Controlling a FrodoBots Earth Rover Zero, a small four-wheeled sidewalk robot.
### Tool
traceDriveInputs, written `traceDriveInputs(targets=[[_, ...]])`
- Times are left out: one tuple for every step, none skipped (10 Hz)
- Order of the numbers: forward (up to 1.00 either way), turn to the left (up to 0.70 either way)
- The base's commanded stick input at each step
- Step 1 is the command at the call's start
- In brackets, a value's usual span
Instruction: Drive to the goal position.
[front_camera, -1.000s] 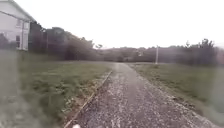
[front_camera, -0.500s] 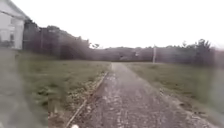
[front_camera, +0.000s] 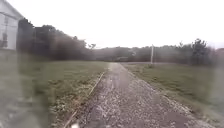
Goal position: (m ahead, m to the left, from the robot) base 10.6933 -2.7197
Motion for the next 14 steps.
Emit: traceDriveInputs(targets=[[0.70,0.00],[0.70,0.00],[0.70,0.00],[0.70,0.00],[0.70,0.00],[0.70,0.00],[0.70,0.00],[0.70,0.00],[0.70,-0.07],[0.70,-0.13],[0.70,-0.13],[0.70,-0.13],[0.70,-0.13],[0.70,-0.13]])
